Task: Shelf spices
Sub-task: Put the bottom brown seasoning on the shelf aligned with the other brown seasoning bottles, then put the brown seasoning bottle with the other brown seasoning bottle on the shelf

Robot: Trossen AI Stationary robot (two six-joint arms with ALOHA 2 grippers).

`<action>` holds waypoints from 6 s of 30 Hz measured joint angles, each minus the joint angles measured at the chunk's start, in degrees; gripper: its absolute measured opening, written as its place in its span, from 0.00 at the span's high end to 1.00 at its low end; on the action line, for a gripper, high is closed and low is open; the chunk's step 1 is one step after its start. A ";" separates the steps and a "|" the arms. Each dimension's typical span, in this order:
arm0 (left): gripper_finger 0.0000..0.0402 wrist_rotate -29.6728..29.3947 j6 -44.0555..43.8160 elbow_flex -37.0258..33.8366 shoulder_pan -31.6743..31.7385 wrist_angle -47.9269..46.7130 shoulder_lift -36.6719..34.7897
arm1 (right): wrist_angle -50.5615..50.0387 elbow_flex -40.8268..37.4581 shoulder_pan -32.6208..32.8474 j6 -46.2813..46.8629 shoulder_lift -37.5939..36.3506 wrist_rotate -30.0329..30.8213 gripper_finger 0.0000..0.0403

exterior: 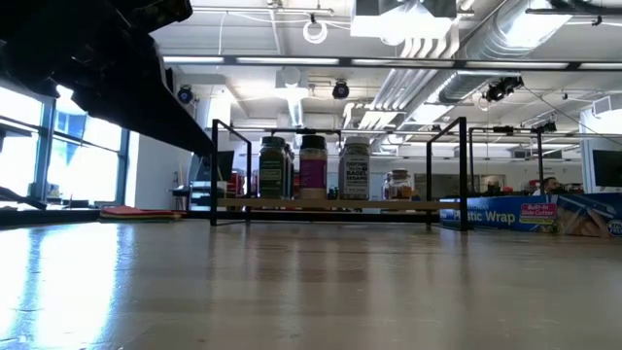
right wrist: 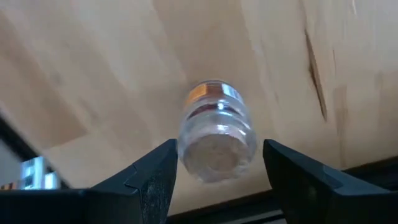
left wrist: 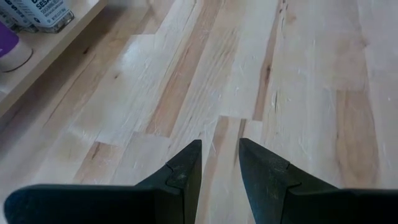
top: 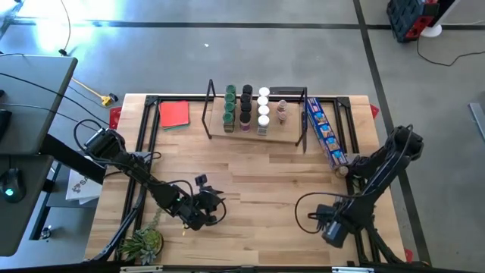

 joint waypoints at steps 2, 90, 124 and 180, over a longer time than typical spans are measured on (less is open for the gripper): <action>0.74 -0.01 0.01 0.00 0.00 0.17 0.00 | 1.64 -0.80 0.00 0.04 -0.03 0.44 0.44; 0.74 0.38 -0.01 0.00 0.04 0.87 0.00 | 0.91 27.86 -77.15 -72.46 11.58 16.05 0.83; 0.74 0.30 0.05 0.00 0.04 1.09 0.00 | 3.45 23.86 -78.13 -70.93 10.05 15.61 0.84; 0.74 1.53 7.04 0.02 0.19 4.01 0.00 | -28.19 -0.65 -30.39 -1.81 -20.87 9.13 0.80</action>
